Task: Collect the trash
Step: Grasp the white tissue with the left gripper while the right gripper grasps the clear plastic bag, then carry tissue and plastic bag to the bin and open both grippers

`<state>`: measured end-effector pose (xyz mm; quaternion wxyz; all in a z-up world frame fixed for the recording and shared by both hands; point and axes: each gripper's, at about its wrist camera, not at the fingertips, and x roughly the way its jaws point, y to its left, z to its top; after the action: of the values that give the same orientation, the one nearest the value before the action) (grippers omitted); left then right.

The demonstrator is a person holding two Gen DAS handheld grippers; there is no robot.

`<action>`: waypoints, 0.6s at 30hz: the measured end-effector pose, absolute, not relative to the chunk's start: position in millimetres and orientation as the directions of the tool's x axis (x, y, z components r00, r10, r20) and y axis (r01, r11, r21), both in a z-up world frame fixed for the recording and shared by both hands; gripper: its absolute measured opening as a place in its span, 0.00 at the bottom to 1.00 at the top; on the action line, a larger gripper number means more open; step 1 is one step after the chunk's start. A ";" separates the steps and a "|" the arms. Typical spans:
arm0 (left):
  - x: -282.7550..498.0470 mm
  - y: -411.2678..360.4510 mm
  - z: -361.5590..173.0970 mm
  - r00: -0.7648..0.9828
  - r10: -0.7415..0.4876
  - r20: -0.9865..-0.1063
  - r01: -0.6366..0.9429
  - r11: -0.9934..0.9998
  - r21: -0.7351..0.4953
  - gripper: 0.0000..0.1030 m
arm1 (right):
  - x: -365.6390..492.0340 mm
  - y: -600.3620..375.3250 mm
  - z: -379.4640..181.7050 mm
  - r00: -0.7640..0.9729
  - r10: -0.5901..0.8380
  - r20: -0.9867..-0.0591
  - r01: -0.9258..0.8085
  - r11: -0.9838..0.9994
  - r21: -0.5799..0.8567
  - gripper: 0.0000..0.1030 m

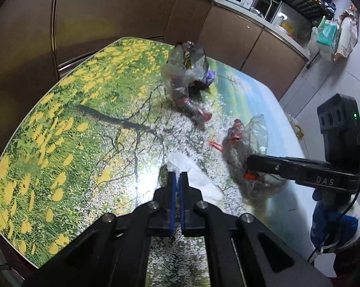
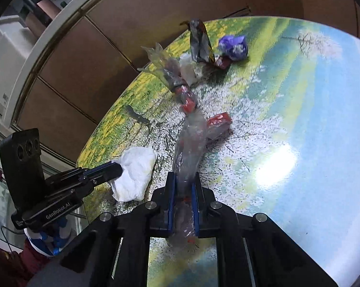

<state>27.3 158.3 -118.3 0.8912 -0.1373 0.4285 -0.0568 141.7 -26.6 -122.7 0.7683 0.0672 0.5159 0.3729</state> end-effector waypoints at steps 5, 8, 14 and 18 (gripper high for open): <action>25.8 143.0 -97.6 0.637 -0.237 -0.734 0.011 0.954 -0.298 0.02 | 135.5 -50.4 -104.0 0.234 0.679 -0.696 -0.504 0.697 0.510 0.10; 29.1 126.5 -83.7 0.640 -0.252 -0.726 0.050 0.956 -0.288 0.02 | 130.0 -77.6 -90.8 0.278 0.694 -0.664 -0.493 0.697 0.521 0.10; 53.1 65.6 -52.1 0.618 -0.337 -0.710 0.194 0.941 -0.278 0.02 | 122.1 -157.1 -68.1 0.404 0.680 -0.612 -0.434 0.731 0.527 0.10; 84.9 -1.0 -36.4 0.575 -0.421 -0.701 0.317 0.905 -0.284 0.02 | 117.3 -245.6 -64.8 0.528 0.603 -0.598 -0.319 0.793 0.519 0.10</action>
<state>84.9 -1.0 -36.4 0.8853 -0.0635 0.4109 -0.2083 117.3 -245.6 -64.8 0.8563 0.1757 0.4042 0.2694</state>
